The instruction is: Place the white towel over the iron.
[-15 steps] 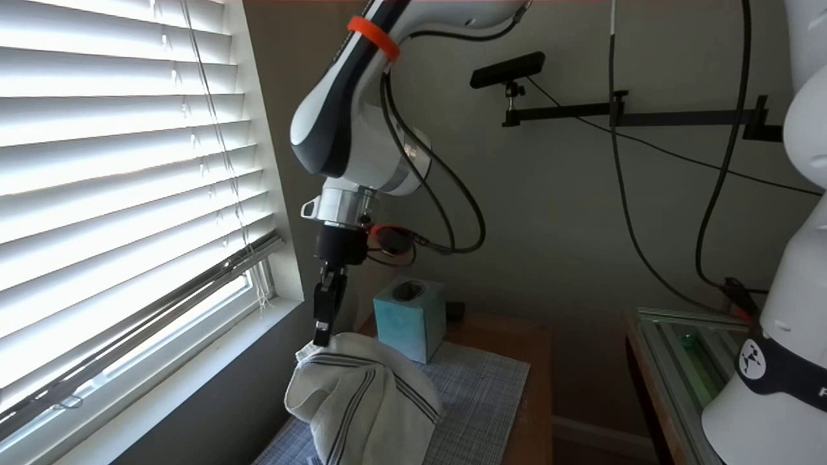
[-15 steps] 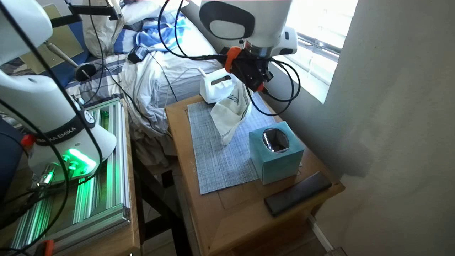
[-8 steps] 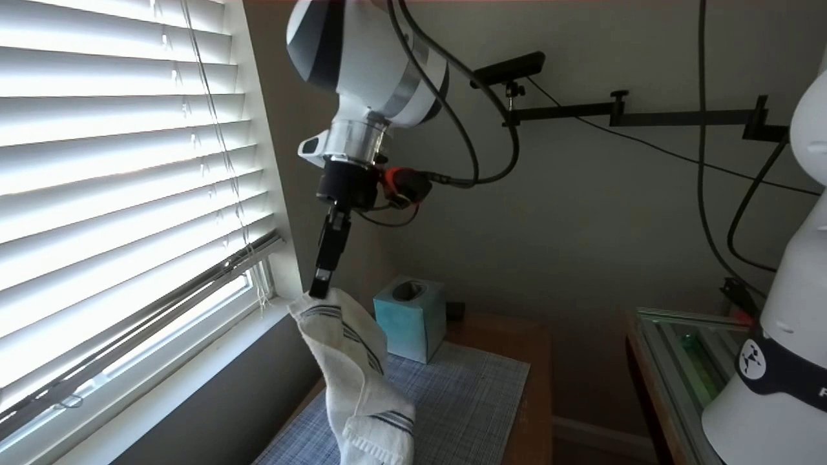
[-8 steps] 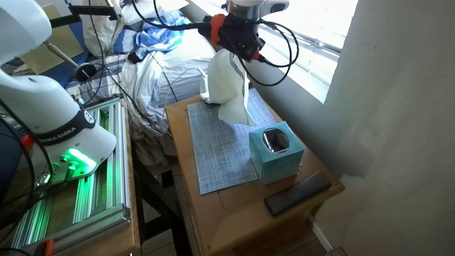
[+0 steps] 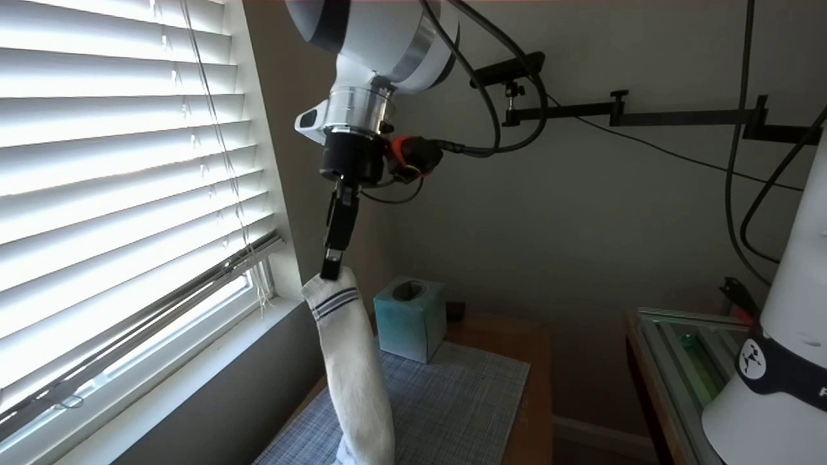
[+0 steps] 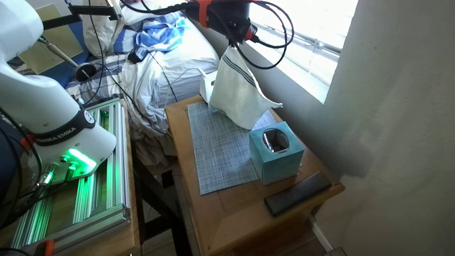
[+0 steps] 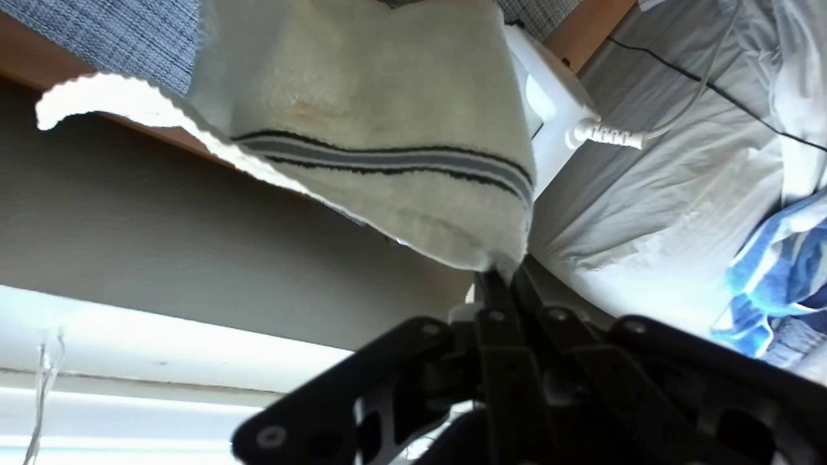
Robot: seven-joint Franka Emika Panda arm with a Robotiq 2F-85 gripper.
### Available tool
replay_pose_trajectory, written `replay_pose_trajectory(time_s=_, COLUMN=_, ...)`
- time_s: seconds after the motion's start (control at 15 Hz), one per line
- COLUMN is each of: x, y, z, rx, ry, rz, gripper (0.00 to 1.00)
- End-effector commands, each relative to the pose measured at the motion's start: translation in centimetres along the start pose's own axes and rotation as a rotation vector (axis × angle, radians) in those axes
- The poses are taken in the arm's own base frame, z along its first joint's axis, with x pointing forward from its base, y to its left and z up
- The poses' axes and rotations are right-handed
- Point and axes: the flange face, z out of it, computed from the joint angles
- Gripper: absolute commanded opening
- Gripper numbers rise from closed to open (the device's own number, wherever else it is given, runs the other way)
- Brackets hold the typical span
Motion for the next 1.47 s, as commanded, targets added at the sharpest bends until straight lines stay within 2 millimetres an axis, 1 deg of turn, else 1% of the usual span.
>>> replay_pose_trajectory(time_s=0.0, x=1.2, y=-1.1, z=-1.5, rx=0.002, ry=0.079, rz=-0.027, gripper=0.01)
replay_pose_trajectory(time_s=0.13, x=2.3, y=-2.7, z=-3.6, rx=-0.005, ry=0.158, rz=-0.072, gripper=0.01)
replay_pose_trajectory(time_s=0.33, x=3.8, y=-5.7, z=-7.1, rx=-0.025, ry=0.25, rz=-0.164, gripper=0.01)
replay_pose_trajectory(time_s=0.53, x=5.1, y=-9.2, z=-10.5, rx=-0.036, ry=0.304, rz=-0.291, gripper=0.01)
replay_pose_trajectory(time_s=0.67, x=5.9, y=-11.9, z=-12.7, rx=-0.036, ry=0.344, rz=-0.39, gripper=0.01)
replay_pose_trajectory(time_s=0.8, x=6.8, y=-14.6, z=-14.5, rx=-0.03, ry=0.388, rz=-0.481, gripper=0.01)
replay_pose_trajectory(time_s=1.0, x=8.2, y=-18.5, z=-15.8, rx=0.003, ry=0.458, rz=-0.589, gripper=0.01)
replay_pose_trajectory(time_s=1.13, x=9.4, y=-21.0, z=-15.9, rx=0.042, ry=0.508, rz=-0.644, gripper=0.01)
replay_pose_trajectory(time_s=1.27, x=10.4, y=-23.2, z=-15.4, rx=0.091, ry=0.548, rz=-0.69, gripper=0.01)
replay_pose_trajectory(time_s=1.4, x=11.4, y=-24.6, z=-14.2, rx=0.132, ry=0.571, rz=-0.732, gripper=0.01)
